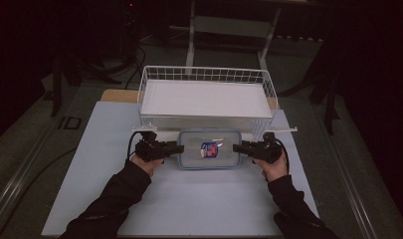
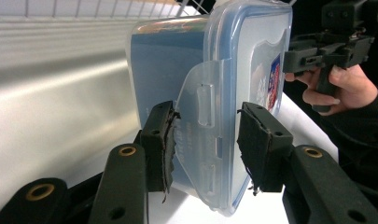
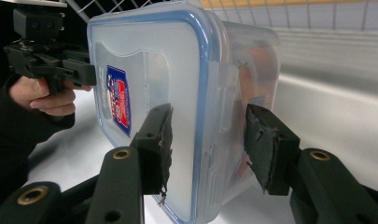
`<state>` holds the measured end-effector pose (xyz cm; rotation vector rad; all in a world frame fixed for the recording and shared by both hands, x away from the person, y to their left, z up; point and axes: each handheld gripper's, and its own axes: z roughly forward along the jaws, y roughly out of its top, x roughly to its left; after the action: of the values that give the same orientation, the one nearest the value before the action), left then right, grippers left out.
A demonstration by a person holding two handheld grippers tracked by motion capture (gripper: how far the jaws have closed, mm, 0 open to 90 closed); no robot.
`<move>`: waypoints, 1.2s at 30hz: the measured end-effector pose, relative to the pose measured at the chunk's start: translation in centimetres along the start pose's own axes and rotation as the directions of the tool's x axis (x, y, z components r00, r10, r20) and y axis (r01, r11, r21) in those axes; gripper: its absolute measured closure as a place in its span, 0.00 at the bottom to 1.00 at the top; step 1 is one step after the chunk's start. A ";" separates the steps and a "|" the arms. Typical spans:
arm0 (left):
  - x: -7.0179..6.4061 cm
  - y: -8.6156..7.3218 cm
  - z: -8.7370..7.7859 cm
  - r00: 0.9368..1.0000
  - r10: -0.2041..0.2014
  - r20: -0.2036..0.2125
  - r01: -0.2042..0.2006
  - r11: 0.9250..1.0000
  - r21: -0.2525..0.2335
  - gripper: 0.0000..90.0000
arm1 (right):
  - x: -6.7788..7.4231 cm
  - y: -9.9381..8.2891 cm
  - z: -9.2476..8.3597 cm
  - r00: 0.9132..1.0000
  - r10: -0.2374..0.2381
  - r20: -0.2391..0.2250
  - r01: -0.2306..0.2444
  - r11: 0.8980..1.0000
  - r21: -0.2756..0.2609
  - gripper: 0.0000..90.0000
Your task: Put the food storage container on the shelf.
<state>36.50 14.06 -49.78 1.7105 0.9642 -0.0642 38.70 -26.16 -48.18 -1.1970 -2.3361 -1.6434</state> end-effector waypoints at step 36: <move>2.3 -0.1 3.1 0.993 -0.075 -0.095 0.066 0.994 -0.089 0.47 | -1.4 -0.1 2.7 0.981 0.060 0.184 -0.039 0.992 -0.117 0.50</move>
<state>39.27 12.82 -52.14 1.6132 1.0852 0.0148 40.62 -24.79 -50.03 -1.4806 -2.3216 -1.7386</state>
